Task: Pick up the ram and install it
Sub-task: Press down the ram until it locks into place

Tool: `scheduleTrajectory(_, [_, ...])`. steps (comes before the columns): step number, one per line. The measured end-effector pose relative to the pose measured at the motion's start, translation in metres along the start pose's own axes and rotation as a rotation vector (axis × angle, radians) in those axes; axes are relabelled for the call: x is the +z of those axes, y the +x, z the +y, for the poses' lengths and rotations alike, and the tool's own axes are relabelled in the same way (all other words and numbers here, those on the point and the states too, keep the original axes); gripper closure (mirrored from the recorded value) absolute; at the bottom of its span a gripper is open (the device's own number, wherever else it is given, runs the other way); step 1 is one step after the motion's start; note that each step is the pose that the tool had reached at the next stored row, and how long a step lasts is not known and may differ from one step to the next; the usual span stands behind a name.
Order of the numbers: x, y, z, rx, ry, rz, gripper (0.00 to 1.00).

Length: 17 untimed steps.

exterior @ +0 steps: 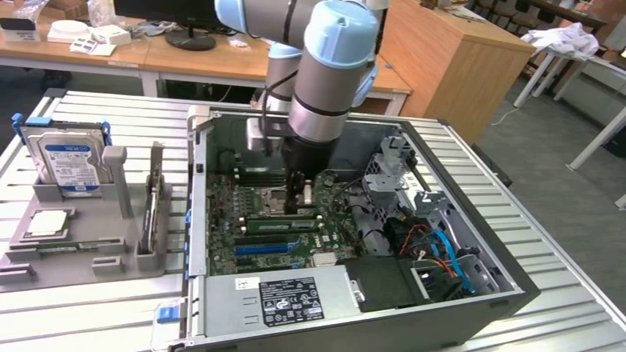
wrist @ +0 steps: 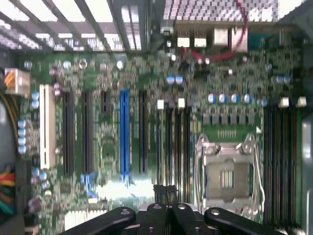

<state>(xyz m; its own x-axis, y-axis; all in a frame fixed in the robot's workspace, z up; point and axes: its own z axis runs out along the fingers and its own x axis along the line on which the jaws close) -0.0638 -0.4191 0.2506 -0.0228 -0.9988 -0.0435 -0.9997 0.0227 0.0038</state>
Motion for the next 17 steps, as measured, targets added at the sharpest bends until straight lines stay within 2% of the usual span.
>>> scheduleTrajectory(4, [0.0002,0.000,0.0129,0.000,0.0001,0.0000,0.89])
scheduleTrajectory(9, [0.0002,0.001,0.0244,0.000,0.0000,0.0000,0.89])
scheduleTrajectory(12, [0.0003,0.001,0.0281,0.000,0.0000,-0.0001,0.89])
scheduleTrajectory(15, [0.0003,0.001,0.0282,0.000,0.0000,0.0000,0.89])
scheduleTrajectory(17, [0.0093,0.001,0.0282,0.000,0.0000,-0.0002,0.89])
